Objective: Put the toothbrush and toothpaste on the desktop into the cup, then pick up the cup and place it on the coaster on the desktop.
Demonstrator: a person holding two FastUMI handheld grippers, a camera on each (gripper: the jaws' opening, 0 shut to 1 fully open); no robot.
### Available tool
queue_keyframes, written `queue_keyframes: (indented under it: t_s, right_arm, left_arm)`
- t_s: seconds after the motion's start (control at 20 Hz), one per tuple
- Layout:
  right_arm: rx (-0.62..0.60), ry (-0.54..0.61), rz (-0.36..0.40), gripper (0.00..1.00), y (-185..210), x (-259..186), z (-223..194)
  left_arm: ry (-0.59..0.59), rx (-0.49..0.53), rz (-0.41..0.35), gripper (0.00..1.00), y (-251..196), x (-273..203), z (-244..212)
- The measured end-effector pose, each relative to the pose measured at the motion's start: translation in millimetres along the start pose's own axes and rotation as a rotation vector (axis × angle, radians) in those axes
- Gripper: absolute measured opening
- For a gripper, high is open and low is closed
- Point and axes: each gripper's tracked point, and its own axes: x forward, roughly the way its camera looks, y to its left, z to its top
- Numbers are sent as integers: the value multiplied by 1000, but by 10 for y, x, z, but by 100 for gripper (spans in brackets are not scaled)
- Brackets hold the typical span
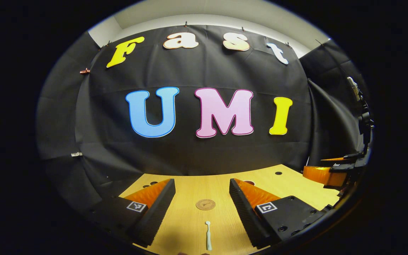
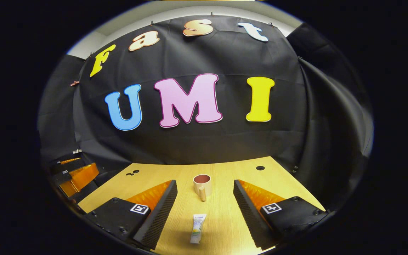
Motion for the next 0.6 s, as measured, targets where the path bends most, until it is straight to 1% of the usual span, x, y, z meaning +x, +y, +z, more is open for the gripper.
queue_keyframes:
  t_s: [0.15, 0.3, 0.35, 0.6]
  right_arm:
    - [4, 26, 4, 100, 9, 41, -72]
    - [-1, 47, 23, 99, 87, 112, -115]
    - [-6, 58, 31, 98, 108, 148, -151]
    - [-18, 134, 66, 98, 236, 321, -345]
  left_arm:
    - [21, 1, 3, 97, 1, -1, -74]
    - [28, 4, 14, 97, 26, 1, -100]
    - [31, 1, 20, 97, 39, -3, -122]
    - [67, 2, 55, 97, 135, 24, -247]
